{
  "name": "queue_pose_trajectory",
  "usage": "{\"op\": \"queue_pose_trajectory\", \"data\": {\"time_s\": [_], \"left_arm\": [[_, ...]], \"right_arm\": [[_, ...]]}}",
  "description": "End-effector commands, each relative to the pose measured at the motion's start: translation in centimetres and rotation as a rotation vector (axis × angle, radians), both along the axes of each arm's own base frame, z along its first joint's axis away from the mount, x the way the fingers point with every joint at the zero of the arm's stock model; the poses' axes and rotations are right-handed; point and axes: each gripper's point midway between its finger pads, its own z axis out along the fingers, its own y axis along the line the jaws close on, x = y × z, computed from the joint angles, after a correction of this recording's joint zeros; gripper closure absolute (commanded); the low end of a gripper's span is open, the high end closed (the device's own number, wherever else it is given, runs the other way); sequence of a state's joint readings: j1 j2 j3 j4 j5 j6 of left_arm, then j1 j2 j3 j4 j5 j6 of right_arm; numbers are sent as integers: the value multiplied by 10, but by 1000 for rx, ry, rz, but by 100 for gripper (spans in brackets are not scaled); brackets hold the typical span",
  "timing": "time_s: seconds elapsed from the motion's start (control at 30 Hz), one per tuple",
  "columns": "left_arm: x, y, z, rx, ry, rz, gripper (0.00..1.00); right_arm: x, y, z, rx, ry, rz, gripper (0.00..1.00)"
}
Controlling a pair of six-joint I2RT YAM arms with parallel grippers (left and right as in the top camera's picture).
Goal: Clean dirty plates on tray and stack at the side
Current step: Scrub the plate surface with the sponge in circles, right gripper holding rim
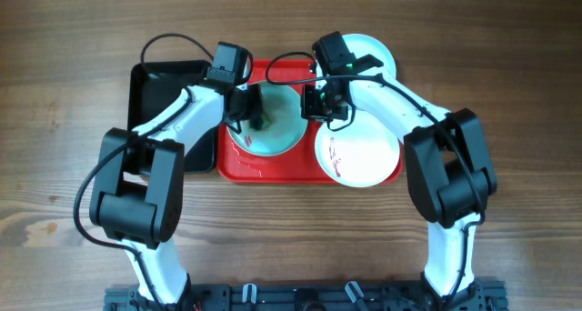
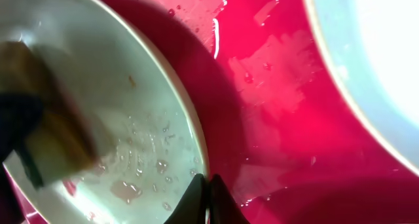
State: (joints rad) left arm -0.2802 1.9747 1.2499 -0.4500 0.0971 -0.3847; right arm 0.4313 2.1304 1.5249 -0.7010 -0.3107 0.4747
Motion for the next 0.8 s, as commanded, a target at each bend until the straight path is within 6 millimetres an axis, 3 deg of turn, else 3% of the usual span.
{"op": "queue_pose_trajectory", "data": {"time_s": [0.0, 0.23, 0.37, 0.5, 0.6, 0.77], "left_arm": [[-4, 32, -6, 142, 21, 130, 96], [-67, -2, -6, -61, 329, 46, 96], [-80, -23, 1, -189, 397, 9, 96], [-71, -29, 4, -221, 360, -7, 96], [-49, -29, 5, -205, 258, -13, 96], [-21, -7, -2, -19, 108, 33, 96]], "right_arm": [[-2, 0, -10, -9, 19, 7, 95], [-1, 0, -10, -9, 17, 9, 95], [-3, 0, -11, -12, 21, 13, 95], [-3, -1, -11, -13, 24, 13, 95], [-3, -1, -11, -13, 24, 12, 95], [-3, 0, -11, -12, 24, 10, 95]]}}
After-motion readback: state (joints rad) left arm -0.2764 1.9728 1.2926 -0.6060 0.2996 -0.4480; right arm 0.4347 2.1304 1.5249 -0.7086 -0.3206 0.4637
